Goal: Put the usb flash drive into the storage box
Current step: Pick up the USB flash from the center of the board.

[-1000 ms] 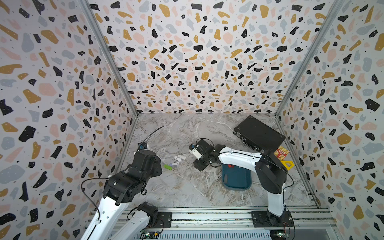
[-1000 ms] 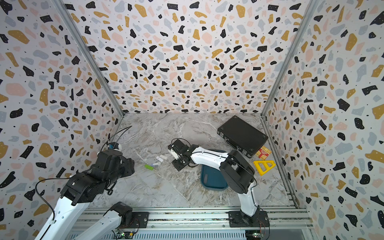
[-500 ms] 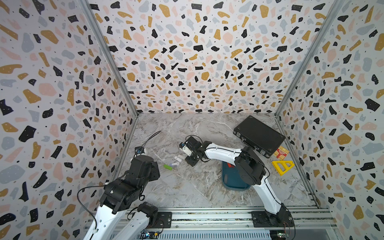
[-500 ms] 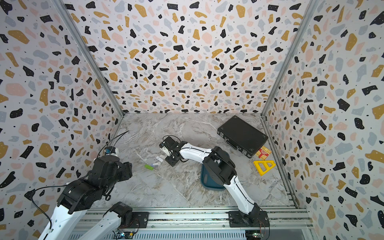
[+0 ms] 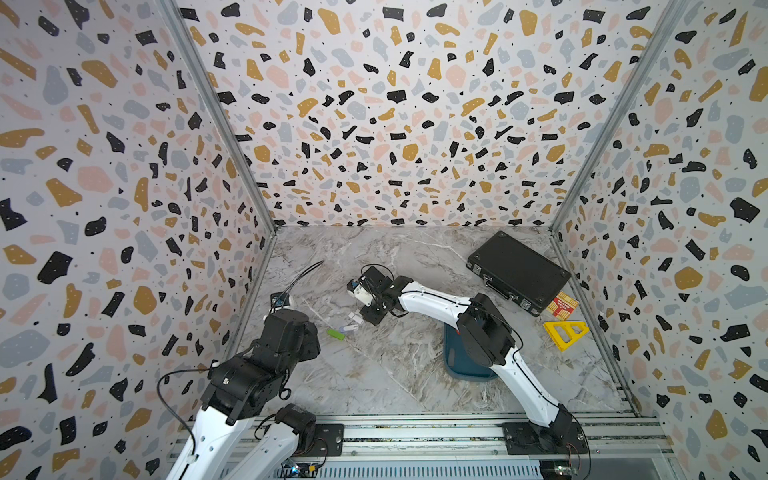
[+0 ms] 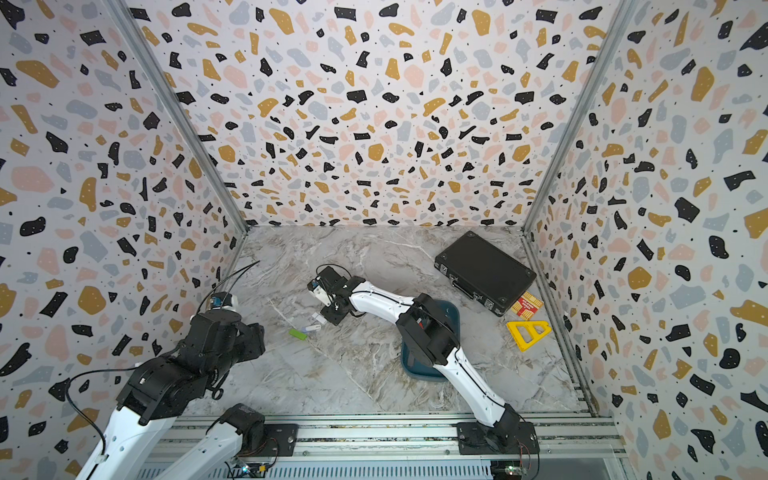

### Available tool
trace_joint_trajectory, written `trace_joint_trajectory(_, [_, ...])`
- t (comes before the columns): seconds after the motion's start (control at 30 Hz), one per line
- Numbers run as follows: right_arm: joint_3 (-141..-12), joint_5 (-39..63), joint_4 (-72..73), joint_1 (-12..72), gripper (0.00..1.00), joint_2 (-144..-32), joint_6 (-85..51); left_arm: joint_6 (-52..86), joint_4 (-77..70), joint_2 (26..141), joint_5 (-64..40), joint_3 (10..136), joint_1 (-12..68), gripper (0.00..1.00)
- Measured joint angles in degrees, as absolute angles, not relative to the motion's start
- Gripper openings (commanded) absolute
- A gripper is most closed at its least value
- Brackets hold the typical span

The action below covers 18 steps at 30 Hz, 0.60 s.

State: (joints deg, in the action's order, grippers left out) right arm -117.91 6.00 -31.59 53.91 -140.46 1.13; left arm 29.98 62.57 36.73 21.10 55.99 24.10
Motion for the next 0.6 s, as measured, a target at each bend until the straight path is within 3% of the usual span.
trace_joint_trajectory(0.33, [-121.36, 7.2, -32.34, 54.11, 0.18, -142.43, 1.45, 30.0, 62.54, 37.58, 21.08, 55.96, 24.1, 0.65])
trace_joint_trajectory(0.6, [-122.08, 5.63, -35.88, 54.28, 0.11, -140.49, -0.58, 30.0, 62.54, 38.72, 21.06, 55.96, 24.1, 0.66])
